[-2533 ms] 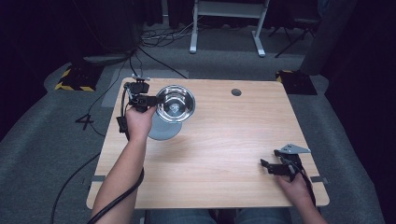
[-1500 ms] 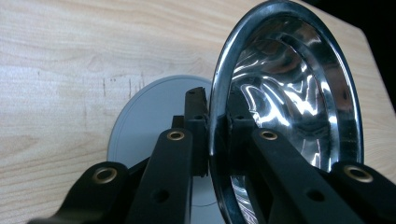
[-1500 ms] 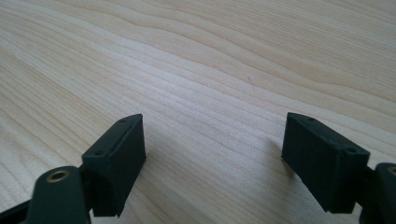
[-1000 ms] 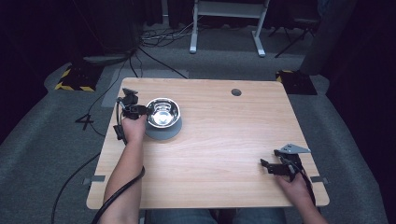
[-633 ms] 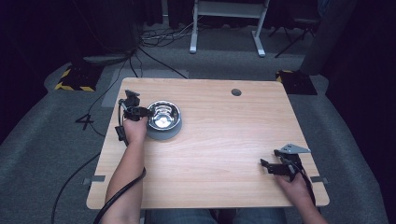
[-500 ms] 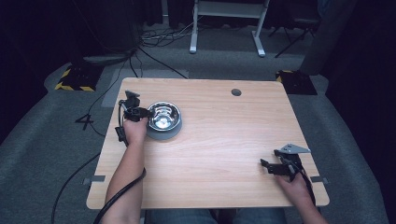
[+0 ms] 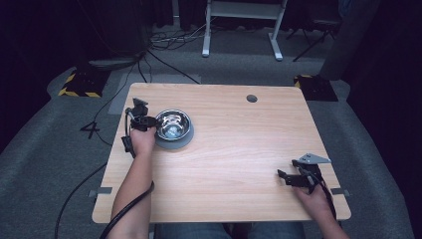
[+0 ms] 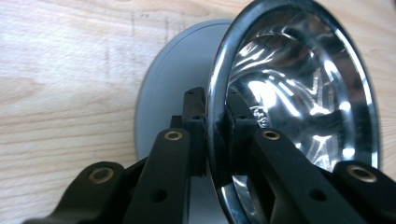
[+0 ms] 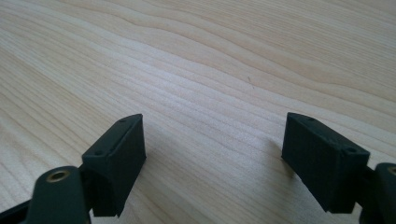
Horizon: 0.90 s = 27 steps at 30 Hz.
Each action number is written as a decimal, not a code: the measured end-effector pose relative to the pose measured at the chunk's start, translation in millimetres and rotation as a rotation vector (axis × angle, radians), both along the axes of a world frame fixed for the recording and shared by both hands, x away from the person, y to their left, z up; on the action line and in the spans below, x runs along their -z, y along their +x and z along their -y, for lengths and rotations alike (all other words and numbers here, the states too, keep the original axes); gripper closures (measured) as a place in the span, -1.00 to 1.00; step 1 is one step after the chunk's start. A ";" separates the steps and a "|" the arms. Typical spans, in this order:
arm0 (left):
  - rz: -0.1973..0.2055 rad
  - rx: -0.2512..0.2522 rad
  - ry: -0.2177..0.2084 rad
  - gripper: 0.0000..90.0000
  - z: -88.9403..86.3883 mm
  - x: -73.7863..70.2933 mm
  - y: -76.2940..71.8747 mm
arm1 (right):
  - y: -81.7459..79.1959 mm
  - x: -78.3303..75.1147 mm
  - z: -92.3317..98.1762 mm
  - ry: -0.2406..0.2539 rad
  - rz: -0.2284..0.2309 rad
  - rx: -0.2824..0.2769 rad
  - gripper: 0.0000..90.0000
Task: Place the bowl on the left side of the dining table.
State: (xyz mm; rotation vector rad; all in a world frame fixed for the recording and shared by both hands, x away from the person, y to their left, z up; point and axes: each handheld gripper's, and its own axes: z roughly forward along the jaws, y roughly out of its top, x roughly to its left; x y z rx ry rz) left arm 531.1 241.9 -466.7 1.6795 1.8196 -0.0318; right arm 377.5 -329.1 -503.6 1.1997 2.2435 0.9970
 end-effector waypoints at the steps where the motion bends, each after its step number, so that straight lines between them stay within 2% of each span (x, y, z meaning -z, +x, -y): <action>1: -0.001 0.006 0.016 0.80 -0.3 0.8 -0.5 | 0.0 0.0 0.0 0.000 0.000 0.000 -0.52; 3: -0.001 0.007 0.002 0.79 -0.5 0.9 -1.2 | 0.0 0.0 0.0 0.000 0.000 0.000 -0.52; 4: -0.006 0.013 0.029 0.79 -0.8 0.7 -1.4 | 0.0 -0.2 0.2 -0.001 -0.003 -0.003 -0.52; 9: 0.001 0.012 0.072 0.75 1.0 -0.3 -2.3 | 0.0 0.0 0.0 0.000 0.000 0.000 -0.52; 10: 0.014 0.009 0.094 0.71 1.1 -0.9 -2.7 | 0.0 -0.2 0.3 -0.002 -0.002 -0.003 -0.52; 11: 0.013 0.011 0.095 0.65 1.4 -1.9 -3.2 | 0.0 0.0 0.0 0.000 0.000 0.000 -0.52; 13: 0.033 0.003 0.099 0.51 1.2 -4.1 -3.8 | 0.0 -0.1 0.1 -0.001 -0.001 -0.002 -0.52; 14: 0.041 -0.016 0.094 0.43 1.9 -5.3 -4.4 | 0.0 -0.1 0.2 -0.001 -0.001 -0.002 -0.52; 17: 0.064 -0.014 0.114 0.28 0.3 -10.7 -6.9 | 0.0 0.0 0.0 0.000 0.000 0.000 -0.52; 20: 0.099 -0.012 0.153 0.14 -0.1 -18.4 -11.0 | 0.0 -0.2 0.3 -0.002 -0.002 -0.003 -0.52; 25: 0.184 -0.006 0.215 0.07 4.4 -37.6 -19.4 | 0.0 -0.2 0.2 -0.001 -0.002 -0.003 -0.52; 27: 0.213 0.002 0.217 0.06 7.1 -46.9 -23.7 | 0.1 -0.1 0.2 -0.001 -0.001 -0.002 -0.52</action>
